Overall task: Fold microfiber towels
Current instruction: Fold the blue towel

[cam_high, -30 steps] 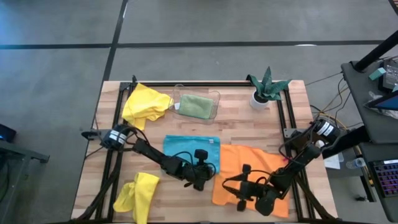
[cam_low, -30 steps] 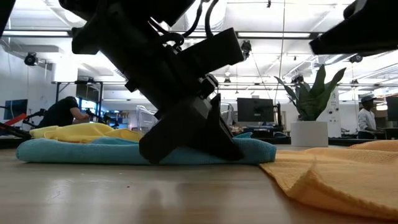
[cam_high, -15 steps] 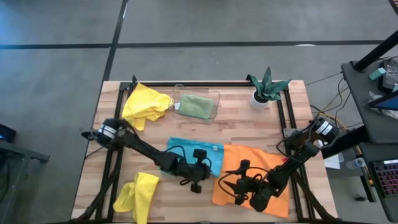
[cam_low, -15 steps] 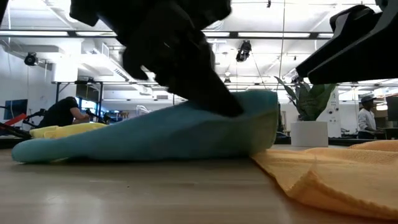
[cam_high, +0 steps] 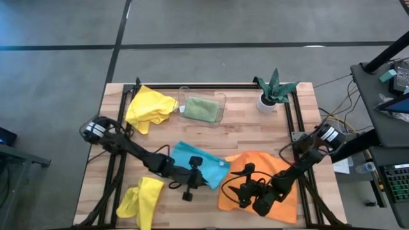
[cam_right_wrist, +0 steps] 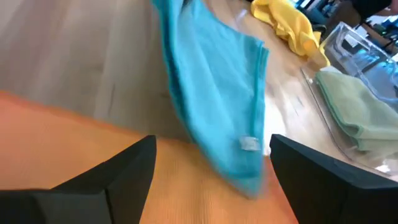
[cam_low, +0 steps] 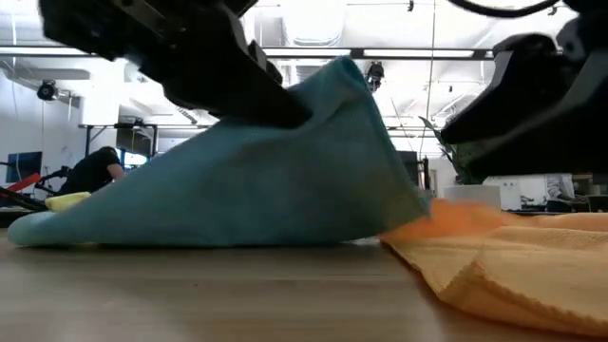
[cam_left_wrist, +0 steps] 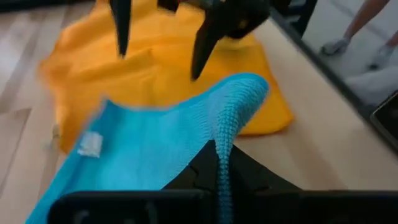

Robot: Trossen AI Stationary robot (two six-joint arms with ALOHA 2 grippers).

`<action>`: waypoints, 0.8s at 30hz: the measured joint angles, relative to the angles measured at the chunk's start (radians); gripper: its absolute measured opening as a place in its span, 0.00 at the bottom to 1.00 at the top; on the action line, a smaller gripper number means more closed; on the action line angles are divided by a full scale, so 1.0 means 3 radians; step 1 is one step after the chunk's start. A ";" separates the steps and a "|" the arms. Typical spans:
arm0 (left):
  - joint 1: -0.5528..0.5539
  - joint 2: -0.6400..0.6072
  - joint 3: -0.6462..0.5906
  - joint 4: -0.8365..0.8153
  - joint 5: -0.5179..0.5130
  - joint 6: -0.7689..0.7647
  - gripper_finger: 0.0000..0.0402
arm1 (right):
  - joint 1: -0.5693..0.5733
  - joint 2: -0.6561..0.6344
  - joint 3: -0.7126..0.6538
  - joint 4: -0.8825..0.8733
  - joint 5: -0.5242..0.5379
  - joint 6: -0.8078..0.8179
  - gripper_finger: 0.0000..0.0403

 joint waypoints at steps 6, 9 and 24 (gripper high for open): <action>-0.0019 -0.0024 -0.0148 0.0124 0.0022 -0.0067 0.00 | -0.0116 0.0124 0.0000 0.0035 -0.0015 -0.0005 0.74; -0.0025 -0.0036 -0.0152 0.0118 0.0022 -0.0074 0.00 | -0.0179 0.0167 0.0000 0.0037 -0.0109 -0.0004 0.74; -0.0066 -0.0154 -0.0153 0.0117 0.0104 -0.0063 0.00 | -0.0269 0.0193 0.0000 0.0051 -0.0263 -0.0418 0.73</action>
